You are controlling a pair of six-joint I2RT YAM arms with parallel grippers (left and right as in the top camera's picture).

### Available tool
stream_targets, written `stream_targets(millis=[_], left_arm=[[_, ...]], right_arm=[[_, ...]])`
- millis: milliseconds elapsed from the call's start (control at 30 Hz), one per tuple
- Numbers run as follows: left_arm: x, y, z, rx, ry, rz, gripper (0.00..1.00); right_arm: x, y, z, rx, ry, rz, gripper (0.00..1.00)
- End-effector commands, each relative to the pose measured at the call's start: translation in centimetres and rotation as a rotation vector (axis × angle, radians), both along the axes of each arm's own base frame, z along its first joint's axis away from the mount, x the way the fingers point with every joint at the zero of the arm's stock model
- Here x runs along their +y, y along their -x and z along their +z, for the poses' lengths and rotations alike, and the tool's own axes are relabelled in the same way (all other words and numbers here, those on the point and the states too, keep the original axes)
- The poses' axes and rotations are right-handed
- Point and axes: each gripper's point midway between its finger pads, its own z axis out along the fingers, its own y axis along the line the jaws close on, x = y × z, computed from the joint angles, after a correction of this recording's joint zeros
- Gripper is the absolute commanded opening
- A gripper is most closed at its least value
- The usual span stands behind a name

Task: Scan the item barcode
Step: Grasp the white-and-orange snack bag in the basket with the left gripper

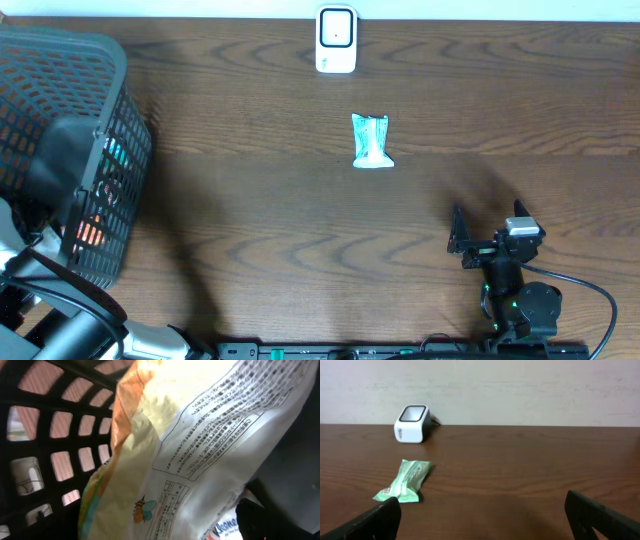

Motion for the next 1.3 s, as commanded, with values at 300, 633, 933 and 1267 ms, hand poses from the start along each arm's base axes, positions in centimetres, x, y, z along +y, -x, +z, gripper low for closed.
stream_targets(millis=[300, 633, 933, 1267], left_arm=[[-1.0, 0.2, -1.7, -0.003, 0.042, 0.005, 0.54], [-1.0, -0.9, 0.8, -0.093, 0.017, -0.007, 0.07], [-1.7, -3.0, 11.0, -0.499, -0.146, 0.135, 0.07], [-7.5, -6.3, 26.6, -1.148, -0.209, -0.045, 0.07]], right_arm=[[-0.3, 0.0, 0.0, 0.001, -0.01, -0.014, 0.99], [-0.3, 0.0, 0.0, 0.001, -0.009, -0.014, 0.99], [-0.3, 0.0, 0.0, 0.001, -0.01, -0.014, 0.99], [-0.3, 0.0, 0.0, 0.001, -0.01, -0.014, 0.99]])
